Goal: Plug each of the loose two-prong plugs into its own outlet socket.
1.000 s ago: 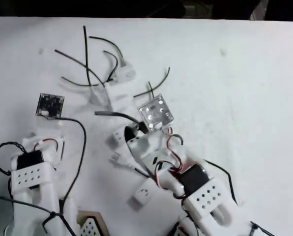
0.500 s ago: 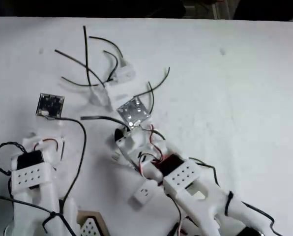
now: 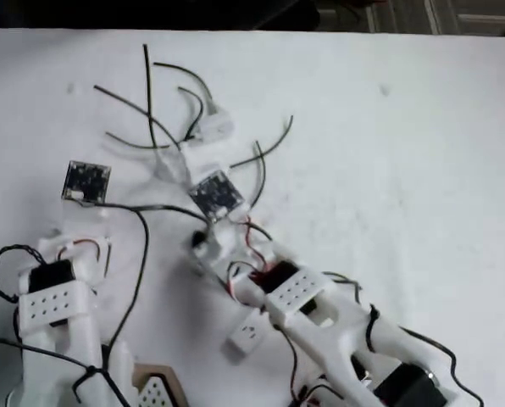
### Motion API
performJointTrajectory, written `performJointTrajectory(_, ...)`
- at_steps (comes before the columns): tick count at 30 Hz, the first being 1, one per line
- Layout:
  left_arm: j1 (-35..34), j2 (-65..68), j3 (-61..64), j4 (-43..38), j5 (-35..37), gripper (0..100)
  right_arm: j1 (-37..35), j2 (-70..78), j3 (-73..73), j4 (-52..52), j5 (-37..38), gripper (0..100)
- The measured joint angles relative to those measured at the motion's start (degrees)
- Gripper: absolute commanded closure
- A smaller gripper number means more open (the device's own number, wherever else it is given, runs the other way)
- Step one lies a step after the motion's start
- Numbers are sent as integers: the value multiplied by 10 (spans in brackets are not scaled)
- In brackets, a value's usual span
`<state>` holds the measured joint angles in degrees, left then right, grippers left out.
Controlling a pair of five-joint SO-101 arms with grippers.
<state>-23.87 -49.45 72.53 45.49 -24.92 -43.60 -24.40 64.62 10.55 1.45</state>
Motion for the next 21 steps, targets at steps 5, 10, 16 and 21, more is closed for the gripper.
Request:
performJointTrajectory(5, 0, 0, 12, -13, 0, 977, 1, 7, -2, -25, 0, 981)
performJointTrajectory(10, -1, 0, 12, -15, 0, 977, 1, 15, -3, -40, 0, 981)
performJointTrajectory(16, -2, 0, 12, -15, 0, 977, 1, 41, -7, -42, -1, 981)
performJointTrajectory(21, -2, 0, 12, -15, 0, 977, 4, 70, -28, -44, -1, 981)
